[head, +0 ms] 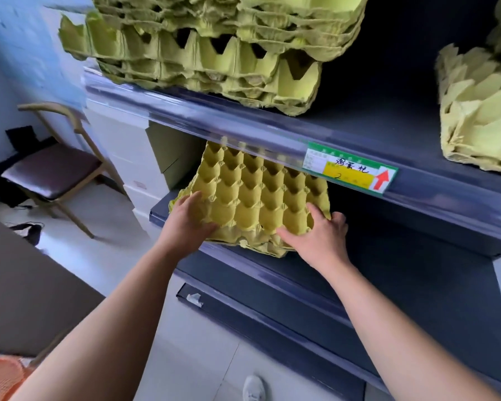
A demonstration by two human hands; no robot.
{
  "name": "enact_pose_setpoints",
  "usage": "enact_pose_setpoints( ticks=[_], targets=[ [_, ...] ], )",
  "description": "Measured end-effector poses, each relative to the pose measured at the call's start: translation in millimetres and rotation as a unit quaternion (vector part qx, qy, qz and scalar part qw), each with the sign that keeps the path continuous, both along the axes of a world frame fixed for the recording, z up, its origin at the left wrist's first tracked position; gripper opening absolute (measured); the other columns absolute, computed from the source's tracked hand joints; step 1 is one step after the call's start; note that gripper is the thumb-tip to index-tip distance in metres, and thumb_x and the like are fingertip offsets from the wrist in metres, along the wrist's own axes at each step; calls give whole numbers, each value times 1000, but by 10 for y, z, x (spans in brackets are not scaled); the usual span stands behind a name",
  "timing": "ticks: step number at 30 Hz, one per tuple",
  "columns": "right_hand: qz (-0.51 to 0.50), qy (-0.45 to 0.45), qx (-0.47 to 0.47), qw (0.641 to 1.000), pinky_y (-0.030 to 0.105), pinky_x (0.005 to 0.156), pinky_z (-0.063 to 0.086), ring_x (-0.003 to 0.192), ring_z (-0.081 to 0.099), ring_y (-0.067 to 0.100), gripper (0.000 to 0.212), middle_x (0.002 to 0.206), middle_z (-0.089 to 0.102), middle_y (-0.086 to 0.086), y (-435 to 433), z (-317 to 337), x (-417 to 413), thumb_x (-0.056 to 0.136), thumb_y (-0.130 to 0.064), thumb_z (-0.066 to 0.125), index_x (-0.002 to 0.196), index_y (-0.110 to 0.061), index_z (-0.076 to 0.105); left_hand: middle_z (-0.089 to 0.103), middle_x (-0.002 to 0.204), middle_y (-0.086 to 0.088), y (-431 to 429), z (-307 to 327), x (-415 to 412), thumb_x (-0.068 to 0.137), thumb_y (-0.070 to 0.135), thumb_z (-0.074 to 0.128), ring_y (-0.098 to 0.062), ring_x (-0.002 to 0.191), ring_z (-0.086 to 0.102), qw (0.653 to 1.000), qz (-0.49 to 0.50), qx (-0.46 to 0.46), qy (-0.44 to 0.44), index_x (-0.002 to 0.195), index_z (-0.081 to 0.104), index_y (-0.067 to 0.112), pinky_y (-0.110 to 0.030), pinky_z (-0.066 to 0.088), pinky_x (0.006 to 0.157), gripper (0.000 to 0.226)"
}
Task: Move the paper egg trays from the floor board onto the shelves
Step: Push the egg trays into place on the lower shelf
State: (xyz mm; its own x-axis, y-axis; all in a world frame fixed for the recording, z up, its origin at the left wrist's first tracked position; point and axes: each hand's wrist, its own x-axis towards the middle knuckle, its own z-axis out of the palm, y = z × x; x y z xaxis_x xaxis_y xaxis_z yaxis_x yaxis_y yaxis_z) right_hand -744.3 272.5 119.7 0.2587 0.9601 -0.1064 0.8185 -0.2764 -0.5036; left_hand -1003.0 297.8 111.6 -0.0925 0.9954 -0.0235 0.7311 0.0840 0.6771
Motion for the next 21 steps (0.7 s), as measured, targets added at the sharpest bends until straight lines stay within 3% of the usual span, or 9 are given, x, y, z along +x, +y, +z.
enact_pose_setpoints(
  ticks=[7,21],
  targets=[
    [-63,-2,-20,998,42,103,37,124,29,35,96,134,27,17,158,-115,-234,64,-74,60,144,-33,29,34,149,-5,429,-121,-185,77,29,77,-24,132,40,998,-65,-14,-1,148,31,17,-34,34,104,85],
    [-121,24,-60,991,43,102,38,131,26,35,97,140,23,17,168,-363,-541,67,-74,61,146,-36,22,20,154,-11,762,-315,-403,82,28,74,-31,139,29,985,-162,-46,34,149,24,14,-42,30,112,85]
  ],
)
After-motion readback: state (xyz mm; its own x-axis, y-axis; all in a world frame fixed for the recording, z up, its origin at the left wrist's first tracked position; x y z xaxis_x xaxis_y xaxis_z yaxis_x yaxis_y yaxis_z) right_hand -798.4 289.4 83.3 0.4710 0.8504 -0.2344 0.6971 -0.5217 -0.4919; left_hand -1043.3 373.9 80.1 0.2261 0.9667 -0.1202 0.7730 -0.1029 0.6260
